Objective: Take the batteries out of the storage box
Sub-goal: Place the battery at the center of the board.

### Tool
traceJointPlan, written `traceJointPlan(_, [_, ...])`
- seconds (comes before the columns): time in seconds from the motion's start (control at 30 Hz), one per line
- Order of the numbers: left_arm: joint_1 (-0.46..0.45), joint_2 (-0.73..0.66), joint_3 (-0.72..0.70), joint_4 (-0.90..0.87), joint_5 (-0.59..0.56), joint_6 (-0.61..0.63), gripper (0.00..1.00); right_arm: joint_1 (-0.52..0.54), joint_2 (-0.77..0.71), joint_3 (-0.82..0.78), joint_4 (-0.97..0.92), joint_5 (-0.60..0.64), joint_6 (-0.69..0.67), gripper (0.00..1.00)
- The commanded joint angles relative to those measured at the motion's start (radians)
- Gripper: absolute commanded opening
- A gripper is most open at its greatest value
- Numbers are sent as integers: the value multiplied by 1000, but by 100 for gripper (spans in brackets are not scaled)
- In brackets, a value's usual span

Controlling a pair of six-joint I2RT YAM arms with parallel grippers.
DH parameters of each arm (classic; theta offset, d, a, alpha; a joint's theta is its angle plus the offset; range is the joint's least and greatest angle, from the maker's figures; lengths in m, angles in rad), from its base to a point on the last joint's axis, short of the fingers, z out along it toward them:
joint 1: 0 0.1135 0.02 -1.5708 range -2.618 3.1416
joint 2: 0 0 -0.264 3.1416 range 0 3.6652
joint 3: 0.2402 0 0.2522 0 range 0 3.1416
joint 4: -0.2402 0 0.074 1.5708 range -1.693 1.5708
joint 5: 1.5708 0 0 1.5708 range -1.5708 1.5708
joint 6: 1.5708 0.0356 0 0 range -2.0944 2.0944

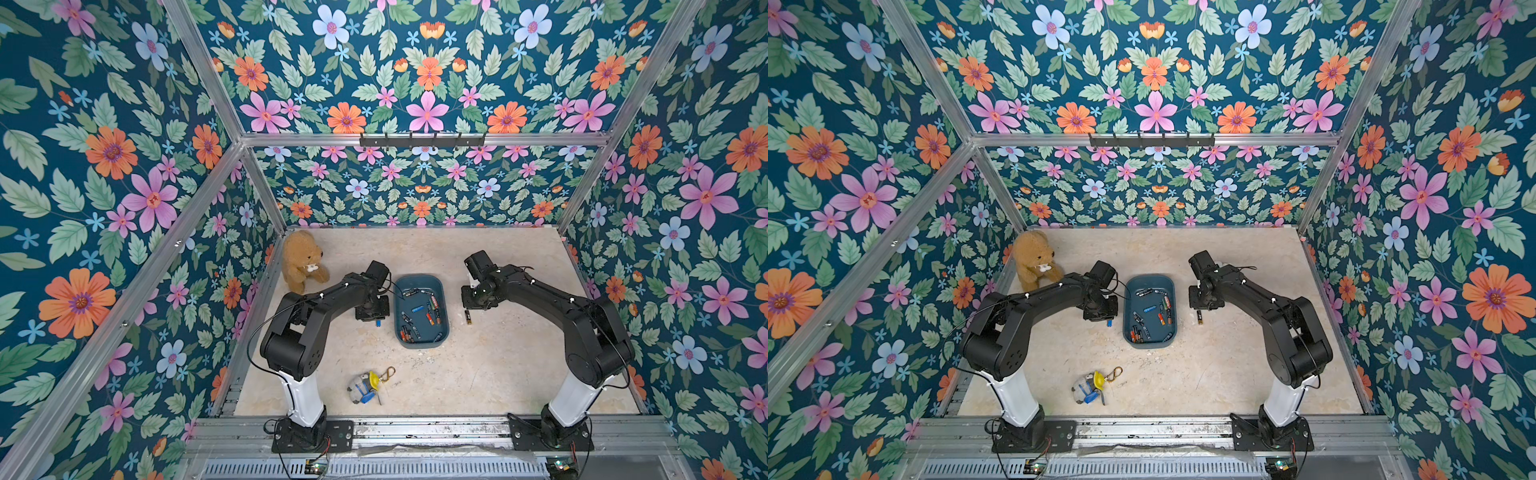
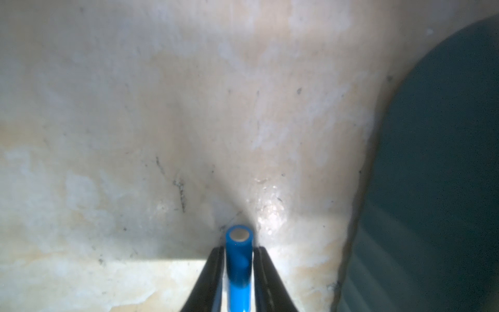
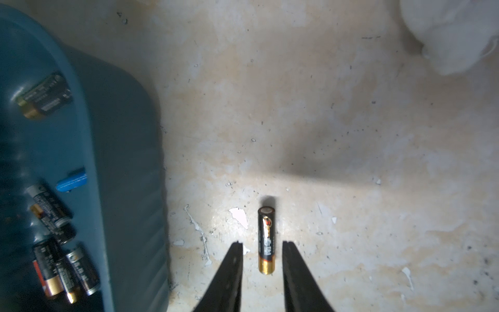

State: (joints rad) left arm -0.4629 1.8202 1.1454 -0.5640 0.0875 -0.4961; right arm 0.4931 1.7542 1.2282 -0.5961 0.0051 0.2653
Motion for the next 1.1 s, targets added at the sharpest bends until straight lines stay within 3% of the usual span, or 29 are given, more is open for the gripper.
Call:
traceJointPlan(0.0, [2, -7, 6, -6, 3, 4, 27, 4, 4, 10, -16, 13, -3, 31])
traceJointPlan(1.07, [3, -42, 36, -22, 11, -2, 35, 33, -2, 54, -45, 21, 3, 32])
